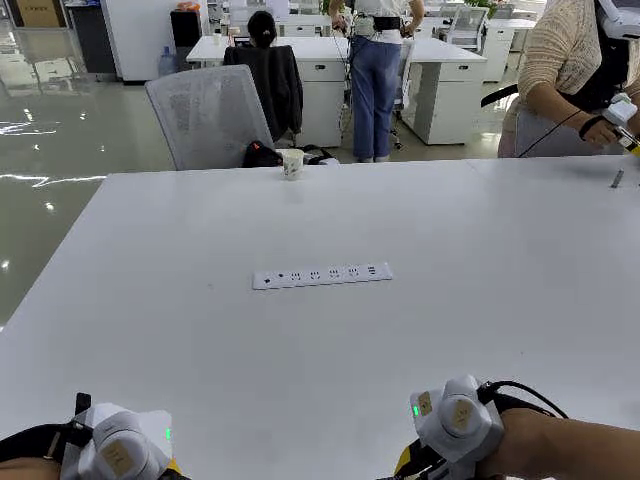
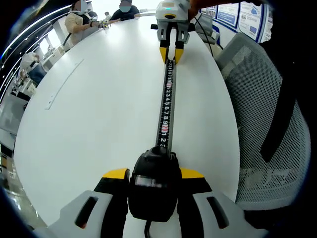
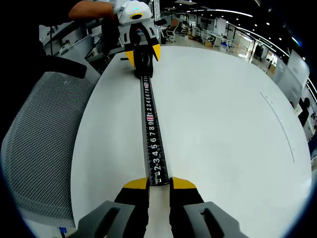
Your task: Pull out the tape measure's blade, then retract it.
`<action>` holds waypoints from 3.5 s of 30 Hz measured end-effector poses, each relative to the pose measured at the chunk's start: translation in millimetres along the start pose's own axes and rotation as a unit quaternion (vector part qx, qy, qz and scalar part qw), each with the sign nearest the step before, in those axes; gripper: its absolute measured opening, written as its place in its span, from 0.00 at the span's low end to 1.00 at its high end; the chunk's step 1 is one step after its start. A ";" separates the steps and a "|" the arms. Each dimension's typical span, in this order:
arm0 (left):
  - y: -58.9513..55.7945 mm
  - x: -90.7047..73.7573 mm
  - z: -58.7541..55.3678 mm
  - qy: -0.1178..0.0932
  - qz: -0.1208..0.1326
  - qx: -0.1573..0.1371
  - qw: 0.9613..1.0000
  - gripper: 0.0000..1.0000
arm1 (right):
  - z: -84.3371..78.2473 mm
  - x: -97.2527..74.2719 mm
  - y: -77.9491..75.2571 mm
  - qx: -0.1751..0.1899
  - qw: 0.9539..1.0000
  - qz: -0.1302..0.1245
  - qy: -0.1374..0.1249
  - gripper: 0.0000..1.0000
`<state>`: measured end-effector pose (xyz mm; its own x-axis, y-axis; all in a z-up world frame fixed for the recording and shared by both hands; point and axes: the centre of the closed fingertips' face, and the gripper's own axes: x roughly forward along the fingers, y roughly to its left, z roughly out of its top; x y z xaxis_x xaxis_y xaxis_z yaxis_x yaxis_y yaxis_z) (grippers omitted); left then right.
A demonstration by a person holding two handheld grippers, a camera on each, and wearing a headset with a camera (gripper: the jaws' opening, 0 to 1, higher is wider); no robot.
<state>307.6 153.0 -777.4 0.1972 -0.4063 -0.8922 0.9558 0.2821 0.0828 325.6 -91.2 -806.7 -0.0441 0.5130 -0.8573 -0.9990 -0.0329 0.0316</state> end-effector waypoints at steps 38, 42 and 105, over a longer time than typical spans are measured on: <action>-12.9 -13.5 -15.0 -0.014 -0.026 -0.070 0.997 0.59 | -2.1 -16.8 14.2 0.005 1.000 -0.001 0.017 0.41; -16.1 -16.5 -12.7 -0.025 -0.034 -0.092 0.995 0.67 | -5.6 -18.2 11.9 0.019 1.000 -0.012 0.017 0.54; -38.9 -77.5 -53.3 -0.208 0.183 -0.335 0.901 0.99 | -65.2 -104.4 55.0 0.250 0.928 -0.215 -0.173 0.99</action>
<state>243.5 219.9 -735.2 0.6701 -0.4304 -0.6048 0.4921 0.8675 -0.0722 276.0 -202.4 -748.9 0.4455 0.6336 -0.6326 -0.8016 0.5969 0.0333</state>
